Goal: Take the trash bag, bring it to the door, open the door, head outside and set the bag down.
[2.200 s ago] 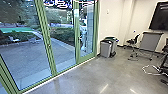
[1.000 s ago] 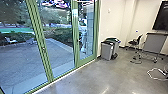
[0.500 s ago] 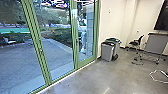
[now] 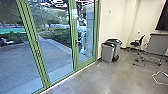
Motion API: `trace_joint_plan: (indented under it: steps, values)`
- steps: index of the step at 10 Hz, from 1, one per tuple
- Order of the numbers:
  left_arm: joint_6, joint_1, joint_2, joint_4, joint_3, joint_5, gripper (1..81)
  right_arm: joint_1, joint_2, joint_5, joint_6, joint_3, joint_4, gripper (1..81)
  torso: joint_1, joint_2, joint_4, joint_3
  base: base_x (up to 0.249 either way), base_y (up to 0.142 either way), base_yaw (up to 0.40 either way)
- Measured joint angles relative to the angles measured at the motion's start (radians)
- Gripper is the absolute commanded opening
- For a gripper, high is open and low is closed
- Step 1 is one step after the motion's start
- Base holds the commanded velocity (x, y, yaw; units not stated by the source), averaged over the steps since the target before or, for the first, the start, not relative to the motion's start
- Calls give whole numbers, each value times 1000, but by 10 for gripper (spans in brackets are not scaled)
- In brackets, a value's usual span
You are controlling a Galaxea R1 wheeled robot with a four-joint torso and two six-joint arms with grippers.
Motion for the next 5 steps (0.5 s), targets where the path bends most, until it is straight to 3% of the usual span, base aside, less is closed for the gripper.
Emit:
trace_joint_plan:
  steps: [5]
  values:
    - [0, 0, 0, 0, 0, 0, 10, -6, 0, 0, 0, 0, 1, 811, 0, 0, 0, 0, 178, 0, 0]
